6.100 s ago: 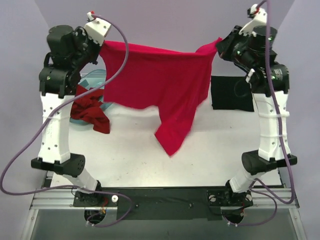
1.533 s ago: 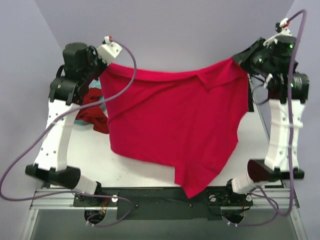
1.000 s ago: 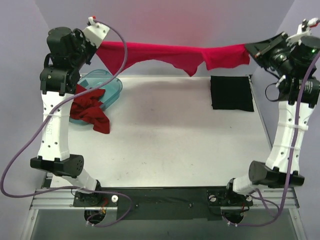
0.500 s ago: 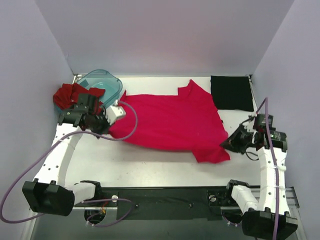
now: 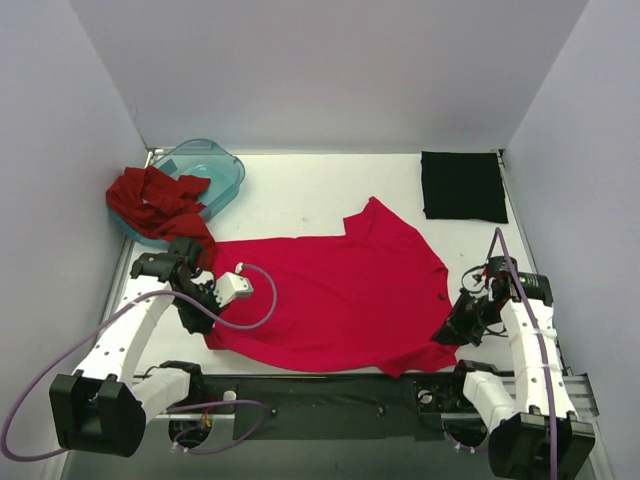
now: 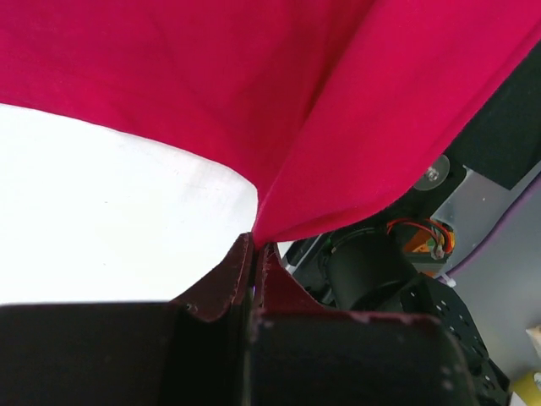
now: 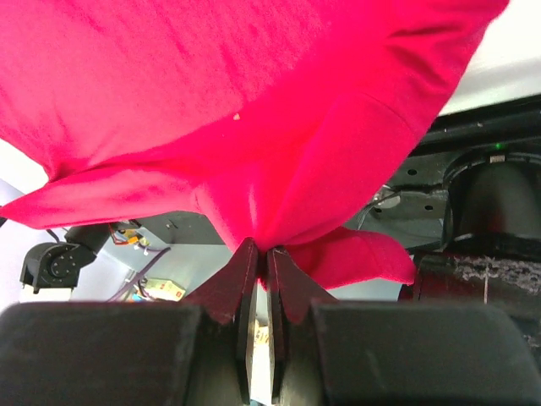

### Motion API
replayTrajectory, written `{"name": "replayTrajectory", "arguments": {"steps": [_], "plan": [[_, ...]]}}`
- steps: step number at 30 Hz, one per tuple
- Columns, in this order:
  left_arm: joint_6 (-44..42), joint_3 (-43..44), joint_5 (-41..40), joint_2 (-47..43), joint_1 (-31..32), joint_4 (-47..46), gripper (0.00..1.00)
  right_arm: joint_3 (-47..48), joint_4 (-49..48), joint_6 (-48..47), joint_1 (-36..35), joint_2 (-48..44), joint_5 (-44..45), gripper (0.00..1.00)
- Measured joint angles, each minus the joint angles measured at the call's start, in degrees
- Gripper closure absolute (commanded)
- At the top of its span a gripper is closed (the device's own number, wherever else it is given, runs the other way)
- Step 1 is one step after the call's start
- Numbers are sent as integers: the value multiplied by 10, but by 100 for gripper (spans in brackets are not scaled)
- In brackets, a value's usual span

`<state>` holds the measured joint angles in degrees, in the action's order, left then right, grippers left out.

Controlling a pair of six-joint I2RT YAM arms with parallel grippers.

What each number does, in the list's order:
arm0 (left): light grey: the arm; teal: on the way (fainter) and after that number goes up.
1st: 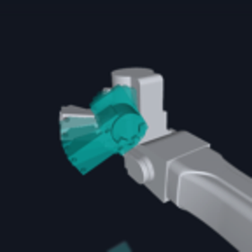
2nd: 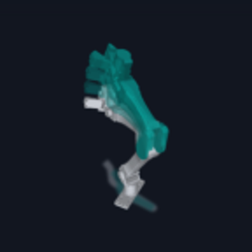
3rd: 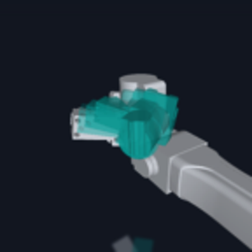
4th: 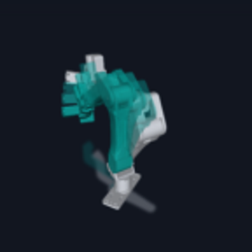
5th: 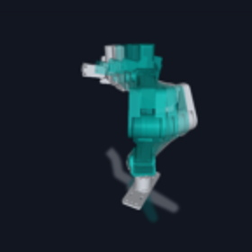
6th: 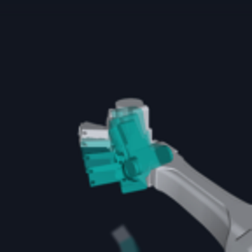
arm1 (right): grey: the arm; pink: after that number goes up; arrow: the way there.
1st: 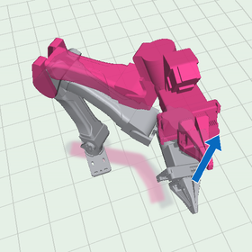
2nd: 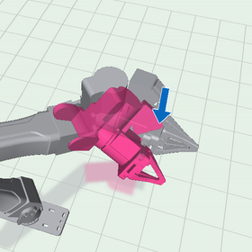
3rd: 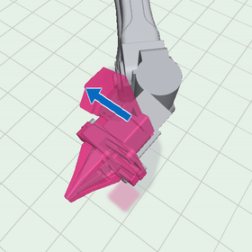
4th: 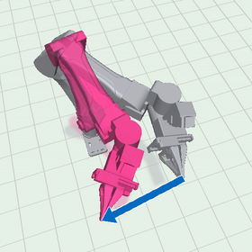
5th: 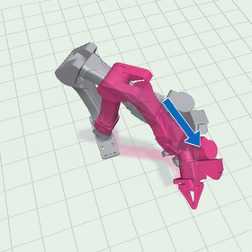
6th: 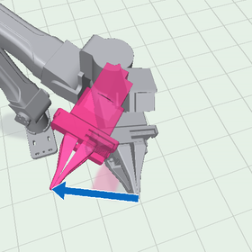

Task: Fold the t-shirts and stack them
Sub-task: Flatten out the tshirt, then fold the flattened tshirt in 1/3 of the way

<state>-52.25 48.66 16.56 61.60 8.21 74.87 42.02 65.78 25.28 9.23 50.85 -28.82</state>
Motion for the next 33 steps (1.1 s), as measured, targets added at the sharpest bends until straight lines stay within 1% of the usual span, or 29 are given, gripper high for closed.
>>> {"name": "replayTrajectory", "arguments": {"steps": [3,6,11,15,18,24,26,27,28,29,31,32,33], "plan": [[23,0,-1,10,0,-20,100,7,-24,2,0,33,-1,100],[58,5,-7,41,-1,-54,100,19,-80,8,-5,92,3,100],[110,10,-25,81,-4,-126,100,40,-204,18,-34,222,27,100],[134,10,-39,87,-6,-158,100,84,-261,12,-61,322,40,100],[141,10,-53,88,-10,-170,100,125,-283,0,-70,371,56,100],[142,6,-70,92,-11,-195,100,180,-294,-28,-70,410,78,100],[142,4,-71,98,-11,-204,89,189,-299,-33,-71,429,78,100],[142,4,-72,104,-11,-209,76,190,-302,-35,-71,438,78,100],[141,4,-72,108,-11,-213,67,190,-303,-38,-71,447,78,100],[141,4,-73,113,-11,-217,55,190,-302,-40,-72,454,78,100],[143,4,-75,124,-11,-228,47,191,-303,-43,-74,465,79,96],[144,4,-77,131,-11,-236,45,192,-303,-44,-74,469,82,86],[146,5,-79,137,-11,-243,43,195,-302,-44,-74,473,84,80]]}}
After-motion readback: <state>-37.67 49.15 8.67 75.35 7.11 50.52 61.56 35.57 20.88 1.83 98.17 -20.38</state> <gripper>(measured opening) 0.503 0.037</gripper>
